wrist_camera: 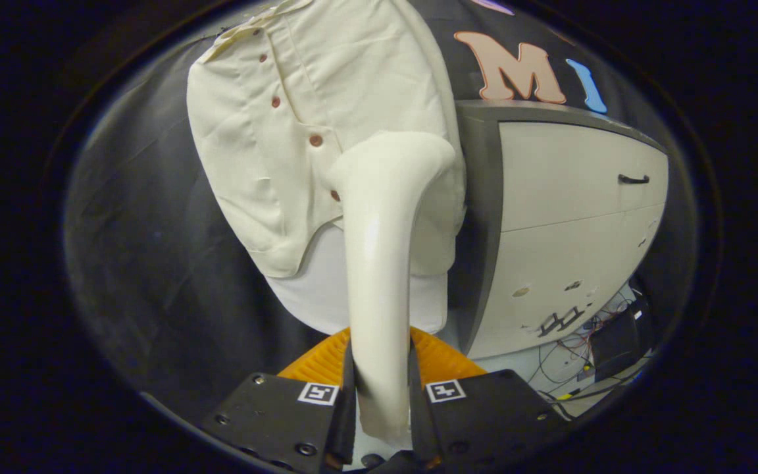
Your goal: Iron the clothes twice with a garment steamer, once on the left side and once on the right side.
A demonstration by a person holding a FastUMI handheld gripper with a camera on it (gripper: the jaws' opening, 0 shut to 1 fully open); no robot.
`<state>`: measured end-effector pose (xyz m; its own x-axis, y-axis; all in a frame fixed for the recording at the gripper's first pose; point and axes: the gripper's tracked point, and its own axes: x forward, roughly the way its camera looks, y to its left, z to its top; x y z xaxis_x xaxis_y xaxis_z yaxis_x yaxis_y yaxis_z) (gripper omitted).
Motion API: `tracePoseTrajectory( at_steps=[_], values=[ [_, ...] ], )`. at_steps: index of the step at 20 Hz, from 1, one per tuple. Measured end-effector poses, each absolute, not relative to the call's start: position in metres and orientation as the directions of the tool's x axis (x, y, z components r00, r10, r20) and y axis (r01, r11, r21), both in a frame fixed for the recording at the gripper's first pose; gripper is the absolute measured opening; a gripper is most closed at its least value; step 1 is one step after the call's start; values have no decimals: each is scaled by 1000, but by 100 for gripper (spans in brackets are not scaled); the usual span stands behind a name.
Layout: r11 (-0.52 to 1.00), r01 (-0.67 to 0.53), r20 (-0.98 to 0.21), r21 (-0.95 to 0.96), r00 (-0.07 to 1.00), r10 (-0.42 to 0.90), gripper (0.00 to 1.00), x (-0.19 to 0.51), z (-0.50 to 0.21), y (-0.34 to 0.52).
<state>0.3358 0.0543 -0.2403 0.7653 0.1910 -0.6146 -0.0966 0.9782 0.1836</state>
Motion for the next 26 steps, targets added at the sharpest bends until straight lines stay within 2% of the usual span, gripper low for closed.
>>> tracePoseTrajectory(
  at_steps=[14,17,26],
  values=[
    [994,75,-510,80,860,-24,34,98,-127,-13],
    [992,99,-437,77,898,-56,34,74,-94,-32],
    [995,-9,-258,96,966,34,34,36,0,-78]
  ],
)
